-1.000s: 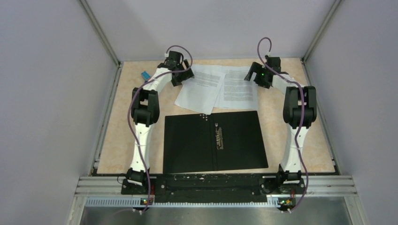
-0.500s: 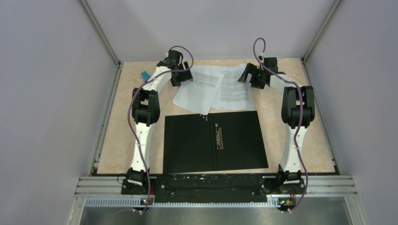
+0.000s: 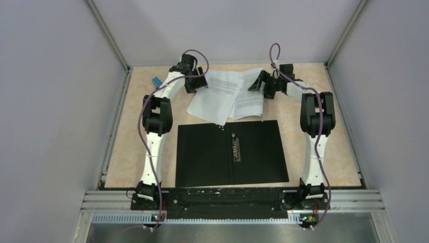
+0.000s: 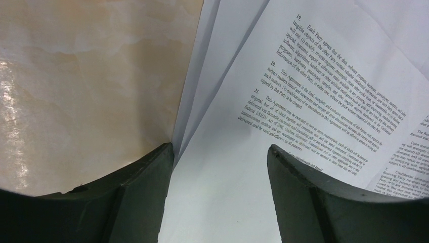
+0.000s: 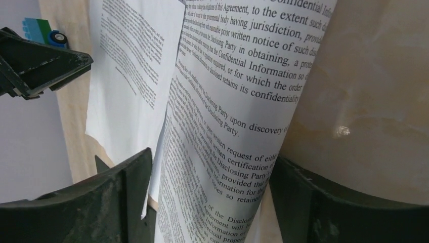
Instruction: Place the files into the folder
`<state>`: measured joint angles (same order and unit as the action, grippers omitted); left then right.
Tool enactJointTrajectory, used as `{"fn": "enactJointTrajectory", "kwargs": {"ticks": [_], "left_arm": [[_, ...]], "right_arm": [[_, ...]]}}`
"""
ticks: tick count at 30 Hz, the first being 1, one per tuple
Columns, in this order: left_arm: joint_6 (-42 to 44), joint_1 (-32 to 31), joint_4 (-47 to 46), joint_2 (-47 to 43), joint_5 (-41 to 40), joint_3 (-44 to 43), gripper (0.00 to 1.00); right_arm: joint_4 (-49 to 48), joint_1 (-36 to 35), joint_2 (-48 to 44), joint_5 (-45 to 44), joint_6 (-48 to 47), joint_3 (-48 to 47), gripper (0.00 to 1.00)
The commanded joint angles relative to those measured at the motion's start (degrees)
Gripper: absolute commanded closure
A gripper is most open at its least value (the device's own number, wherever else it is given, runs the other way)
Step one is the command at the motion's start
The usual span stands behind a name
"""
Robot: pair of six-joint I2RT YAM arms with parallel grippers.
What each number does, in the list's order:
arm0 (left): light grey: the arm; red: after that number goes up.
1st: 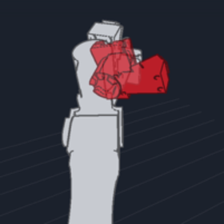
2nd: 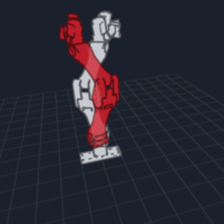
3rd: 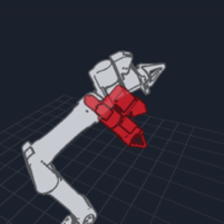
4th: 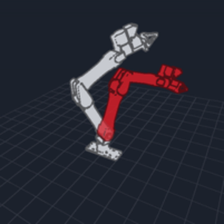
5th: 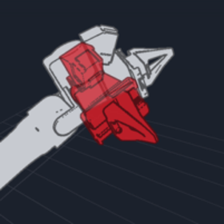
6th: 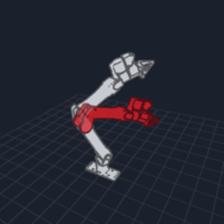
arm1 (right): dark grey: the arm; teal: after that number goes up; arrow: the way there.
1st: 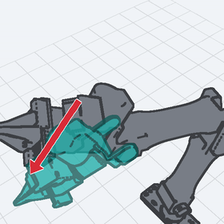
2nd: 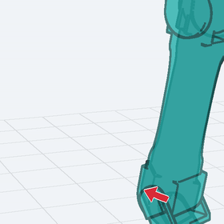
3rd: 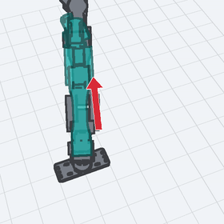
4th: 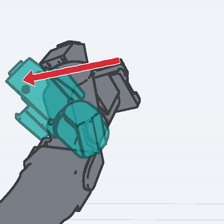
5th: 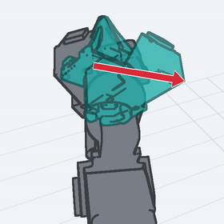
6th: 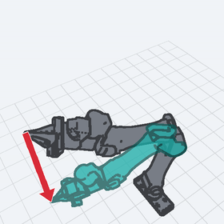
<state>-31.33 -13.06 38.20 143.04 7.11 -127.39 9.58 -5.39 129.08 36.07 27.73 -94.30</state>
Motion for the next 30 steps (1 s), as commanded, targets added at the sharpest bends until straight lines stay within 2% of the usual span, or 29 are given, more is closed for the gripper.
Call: {"fn": "enactJointTrajectory", "kwargs": {"ticks": [1, 7, 12, 24, 30], "left_arm": [[0.10, -0.49, 2.85, 3.09, 2.44, 0.03, 0.27], [0.17, 0.02, 2.85, 2.30, 3.54, -0.02, 0.27], [0.13, 0.46, 2.80, 1.82, 4.14, 0.03, 0.27], [0.24, 1.10, 2.21, 0.23, 6.01, 0.70, 0.27], [0.86, 2.07, 0.89, -2.79, 6.53, 3.10, 0.16]], "right_arm": [[1.22, -1.21, 0.80, 0.19, 1.01, -1.52, 0.24], [1.00, 0.02, -0.77, 0.44, 2.61, -3.14, 0.62], [1.61, 1.86, -3.71, 1.06, 3.13, -2.99, 0.77], [4.38, 3.99, -15.16, 0.38, 2.09, 3.18, 0.82], [-1.12, 1.78, -17.61, 4.71, 8.81, 4.27, 0.82]]}}
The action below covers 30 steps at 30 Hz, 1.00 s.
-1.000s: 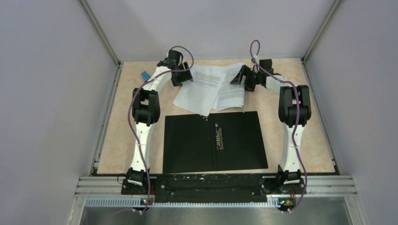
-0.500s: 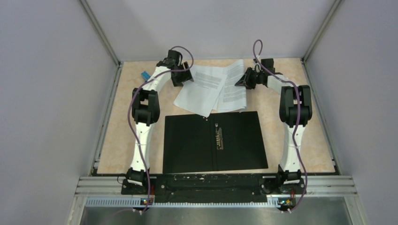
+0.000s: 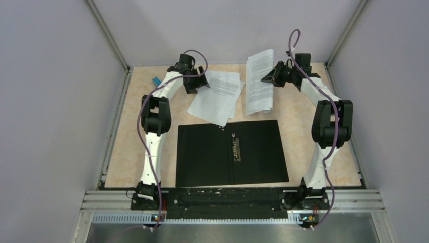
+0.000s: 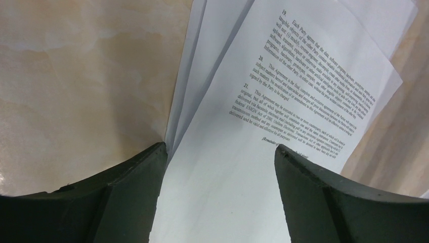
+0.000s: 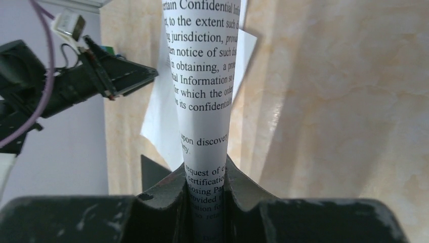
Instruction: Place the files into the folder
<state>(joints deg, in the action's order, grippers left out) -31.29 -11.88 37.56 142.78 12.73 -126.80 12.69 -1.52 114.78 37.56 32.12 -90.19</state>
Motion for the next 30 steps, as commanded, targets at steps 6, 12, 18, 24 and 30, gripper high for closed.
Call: {"fn": "enactJointTrajectory", "kwargs": {"ticks": [6, 12, 18, 24, 30], "left_arm": [[0.65, 2.49, -0.47, -6.80, 1.26, 5.84, 0.11], [-1.12, 5.32, -2.37, -8.23, 3.86, 8.65, 0.11], [-2.37, 6.75, -3.43, -7.34, 5.67, 8.52, 0.10], [-1.96, 6.96, -2.40, -5.26, 6.10, 5.70, 0.09], [-2.63, 6.96, -3.11, -3.70, 6.19, 4.59, 0.11]], "right_arm": [[-8.88, -8.88, 0.78, 0.69, 12.49, -4.37, 0.82], [-5.03, -15.46, 8.12, -12.37, 17.25, -12.33, 0.80], [10.30, -20.28, 20.51, -24.74, 12.40, -28.97, 0.52], [14.15, -21.96, 19.95, -31.67, 7.77, -30.88, 0.20], [15.48, -21.98, 16.96, -35.54, 3.77, -28.32, 0.20]]}}
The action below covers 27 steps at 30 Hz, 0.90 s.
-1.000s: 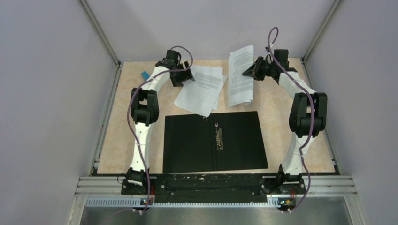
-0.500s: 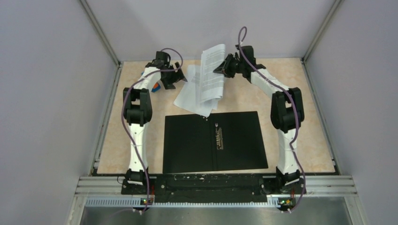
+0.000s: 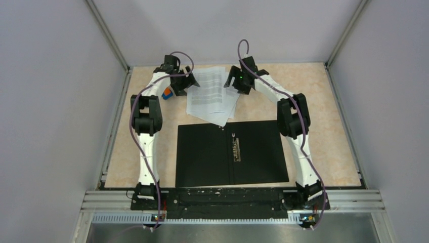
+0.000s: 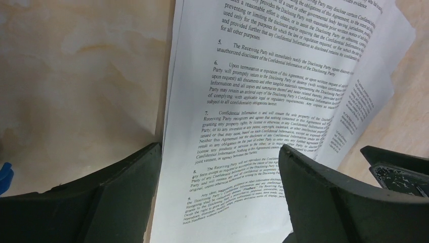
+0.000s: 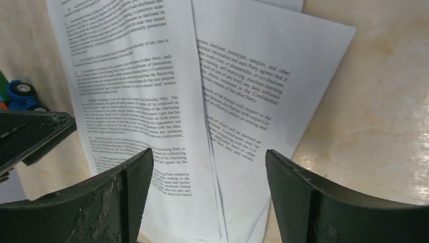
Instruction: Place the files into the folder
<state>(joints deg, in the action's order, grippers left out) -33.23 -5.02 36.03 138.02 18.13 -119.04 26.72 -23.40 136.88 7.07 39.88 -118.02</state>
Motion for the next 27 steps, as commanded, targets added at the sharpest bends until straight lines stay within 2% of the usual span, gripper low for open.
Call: {"fn": "enactJointTrajectory", "kwargs": {"ticks": [1, 4, 7, 10, 16, 22, 27], "left_arm": [[-0.64, 0.02, -1.47, 1.81, 1.01, -3.84, 0.11], [0.76, -0.16, 0.05, 3.64, 0.92, -6.70, 0.12], [3.60, -0.25, 2.28, 4.84, -2.18, -9.08, 0.11], [6.13, -0.26, 2.64, 5.38, -4.58, -10.02, 0.09], [7.37, -0.61, -0.87, 7.42, -7.77, -11.59, 0.06], [6.05, -2.07, -1.51, 11.60, -4.76, -14.80, 0.06], [5.37, -4.39, -2.57, 13.30, -0.88, -15.01, 0.06]], "right_arm": [[1.73, -0.04, -5.08, -5.19, -4.50, -0.32, 0.19], [0.76, 0.48, -5.25, -3.49, -5.69, 2.18, 0.12], [-6.95, 2.33, -7.64, 1.86, -4.87, 9.60, 0.07], [-11.14, 3.45, -9.34, 3.80, -3.57, 14.40, 0.05], [-15.68, 3.41, -8.31, 5.54, -0.86, 17.71, 0.04], [-16.14, 3.37, -3.53, 6.99, -0.27, 13.94, 0.03], [-14.46, 2.99, 2.58, 9.36, -0.24, 6.17, 0.03]]}}
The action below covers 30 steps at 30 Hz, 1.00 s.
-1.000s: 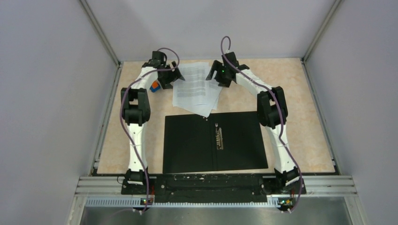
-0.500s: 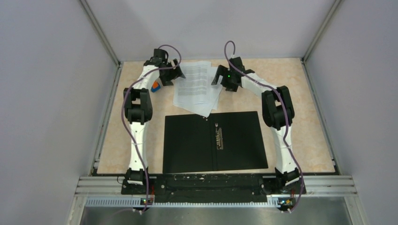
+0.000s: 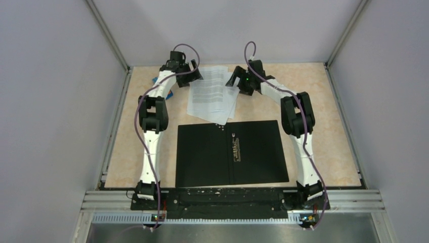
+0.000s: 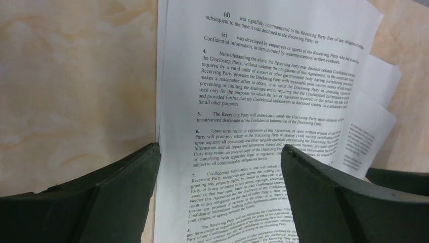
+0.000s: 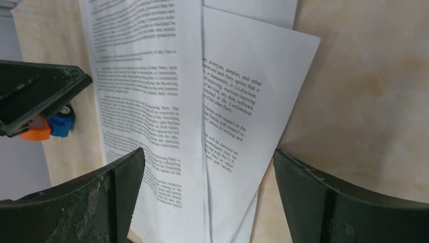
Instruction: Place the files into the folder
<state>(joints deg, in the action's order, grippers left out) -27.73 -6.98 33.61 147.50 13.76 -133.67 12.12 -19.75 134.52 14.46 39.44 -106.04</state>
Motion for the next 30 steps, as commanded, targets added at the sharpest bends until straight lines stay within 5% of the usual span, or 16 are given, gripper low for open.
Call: {"fn": "enactJointTrajectory", "kwargs": {"ticks": [1, 8, 20, 30], "left_arm": [[-0.14, -2.87, -0.04, 3.83, 3.90, -0.30, 0.06], [-0.37, -4.55, 1.15, 1.36, 3.52, 2.48, 0.07], [4.95, -4.09, 5.05, -7.67, -6.65, 6.93, 0.05], [3.59, -6.20, 9.00, -2.65, -0.36, 5.60, 0.05]], "right_arm": [[0.92, -0.74, 6.34, 2.52, 0.09, -8.18, 0.03], [10.62, -0.34, 12.64, 1.32, -3.20, -23.31, 0.03], [11.51, 1.58, 0.41, 2.72, -7.30, -9.96, 0.03], [10.73, -0.14, 3.28, 5.78, -6.94, -9.49, 0.02]]}}
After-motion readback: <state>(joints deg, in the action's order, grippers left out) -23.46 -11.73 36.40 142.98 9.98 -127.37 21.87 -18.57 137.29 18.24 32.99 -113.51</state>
